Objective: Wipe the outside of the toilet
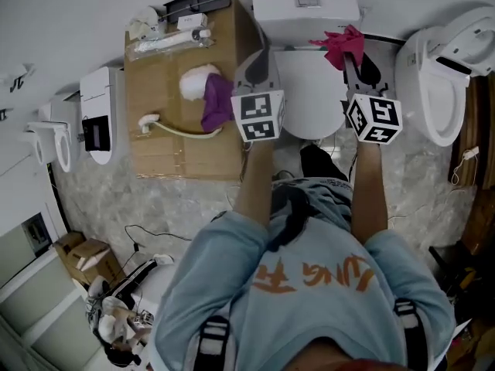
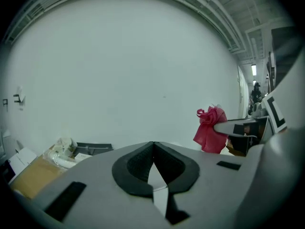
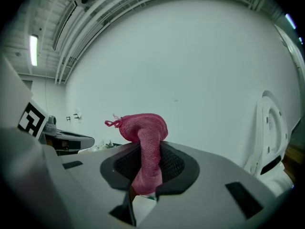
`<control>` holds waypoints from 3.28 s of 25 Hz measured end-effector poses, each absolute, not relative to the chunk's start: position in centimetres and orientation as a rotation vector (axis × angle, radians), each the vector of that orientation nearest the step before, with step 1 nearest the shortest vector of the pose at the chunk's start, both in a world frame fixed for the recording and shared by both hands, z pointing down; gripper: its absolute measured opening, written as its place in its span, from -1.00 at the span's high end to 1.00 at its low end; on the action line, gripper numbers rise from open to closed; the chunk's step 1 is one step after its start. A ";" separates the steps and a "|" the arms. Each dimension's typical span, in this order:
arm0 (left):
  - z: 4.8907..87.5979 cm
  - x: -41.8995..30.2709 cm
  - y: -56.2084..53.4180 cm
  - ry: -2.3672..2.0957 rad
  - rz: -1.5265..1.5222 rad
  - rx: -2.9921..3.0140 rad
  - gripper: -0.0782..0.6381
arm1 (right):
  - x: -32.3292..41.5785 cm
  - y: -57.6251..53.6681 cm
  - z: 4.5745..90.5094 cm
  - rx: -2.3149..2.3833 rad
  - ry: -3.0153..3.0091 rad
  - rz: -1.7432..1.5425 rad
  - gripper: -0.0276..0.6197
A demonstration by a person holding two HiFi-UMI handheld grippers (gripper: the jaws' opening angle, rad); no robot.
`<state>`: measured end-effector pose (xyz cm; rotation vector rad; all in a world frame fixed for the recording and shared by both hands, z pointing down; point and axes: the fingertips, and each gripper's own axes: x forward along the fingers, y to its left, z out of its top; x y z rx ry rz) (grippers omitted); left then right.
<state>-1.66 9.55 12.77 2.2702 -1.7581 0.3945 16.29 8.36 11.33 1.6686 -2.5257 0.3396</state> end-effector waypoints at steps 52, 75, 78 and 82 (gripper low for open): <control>27.7 -13.7 -14.9 -1.530 0.335 1.995 0.71 | -6.6 -20.0 23.6 1.007 -2.542 0.378 0.61; 35.0 -13.7 -17.4 -1.424 0.321 1.920 0.71 | -9.9 -21.3 33.0 0.644 -2.219 -0.029 0.61; 34.6 -12.8 -17.3 -1.409 0.324 1.944 0.71 | -9.4 -21.4 33.2 0.633 -2.221 -0.040 0.61; 34.0 -11.9 -17.0 -1.400 0.340 1.965 0.71 | -8.6 -21.3 33.4 0.607 -2.228 -0.049 0.61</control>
